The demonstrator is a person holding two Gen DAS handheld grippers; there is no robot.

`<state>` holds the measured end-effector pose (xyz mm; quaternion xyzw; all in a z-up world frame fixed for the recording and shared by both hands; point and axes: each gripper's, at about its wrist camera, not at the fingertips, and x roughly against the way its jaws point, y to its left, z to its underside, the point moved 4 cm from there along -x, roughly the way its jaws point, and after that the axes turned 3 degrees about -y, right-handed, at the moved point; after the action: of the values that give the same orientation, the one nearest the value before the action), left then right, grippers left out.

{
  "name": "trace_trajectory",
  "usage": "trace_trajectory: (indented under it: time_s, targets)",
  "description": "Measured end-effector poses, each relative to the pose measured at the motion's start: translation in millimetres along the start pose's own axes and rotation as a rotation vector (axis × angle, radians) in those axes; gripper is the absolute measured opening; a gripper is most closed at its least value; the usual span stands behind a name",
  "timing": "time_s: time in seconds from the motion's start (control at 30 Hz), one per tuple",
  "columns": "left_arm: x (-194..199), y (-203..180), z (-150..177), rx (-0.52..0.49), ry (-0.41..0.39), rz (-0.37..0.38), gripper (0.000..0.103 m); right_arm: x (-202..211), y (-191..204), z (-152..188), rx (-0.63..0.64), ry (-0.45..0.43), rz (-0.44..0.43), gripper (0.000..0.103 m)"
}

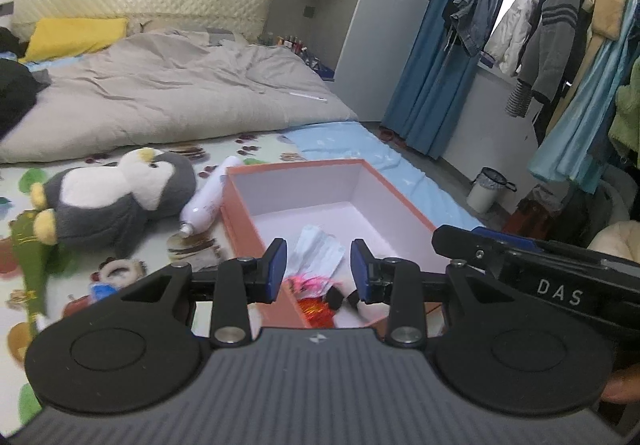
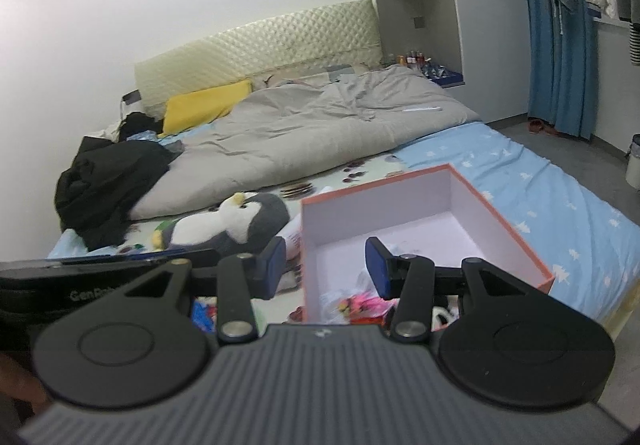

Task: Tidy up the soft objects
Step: 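Withdraw both open tools from the pink box toward the towel, then grasp the blue plastic bag with the right tool while the left tool grasps the white towel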

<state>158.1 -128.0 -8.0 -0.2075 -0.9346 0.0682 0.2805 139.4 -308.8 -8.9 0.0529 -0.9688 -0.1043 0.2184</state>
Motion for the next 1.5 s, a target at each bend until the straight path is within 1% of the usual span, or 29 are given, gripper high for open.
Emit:
trace_trajectory:
  time_s: [0.17,0.3,0.37,0.43,0.57,0.77,0.93,1.03,1.23,1.3,1.33,1.37,1.47,1.5]
  targets:
    - [29,16,23,0.004,0.002,-0.038,0.041,17,21,22,0.019,0.010,-0.036,0.047]
    - [47,28,43,0.018,0.009,-0.073,0.041,23,32,38,0.028,0.036,-0.062,0.047]
    - [55,35,53,0.028,0.013,-0.092,0.042,25,38,48,0.034,0.048,-0.077,0.047]
    - [64,43,64,0.039,0.014,-0.111,0.045,26,45,57,0.039,0.058,-0.092,0.047]
    - [73,60,83,0.064,0.020,-0.159,0.046,25,52,75,0.046,0.081,-0.118,0.047]
    - [88,86,112,0.145,0.033,-0.251,0.046,20,66,104,0.062,0.154,-0.187,0.047]
    - [100,100,131,0.204,0.031,-0.317,0.046,14,78,119,0.102,0.214,-0.247,0.047]
    - [107,106,138,0.230,0.026,-0.350,0.046,10,84,125,0.122,0.233,-0.276,0.047]
    - [108,119,152,0.255,0.029,-0.389,0.046,-3,93,134,0.137,0.268,-0.313,0.047]
    - [103,126,158,0.265,0.036,-0.396,0.046,-10,96,139,0.150,0.285,-0.311,0.051]
    - [99,130,161,0.271,0.039,-0.399,0.049,-14,98,142,0.155,0.294,-0.311,0.056]
    - [96,134,164,0.276,0.045,-0.401,0.050,-18,99,145,0.157,0.302,-0.314,0.057]
    - [79,145,171,0.264,0.071,-0.387,0.055,-32,99,149,0.148,0.328,-0.319,0.057]
    - [73,148,173,0.255,0.075,-0.377,0.062,-38,98,150,0.142,0.335,-0.319,0.057]
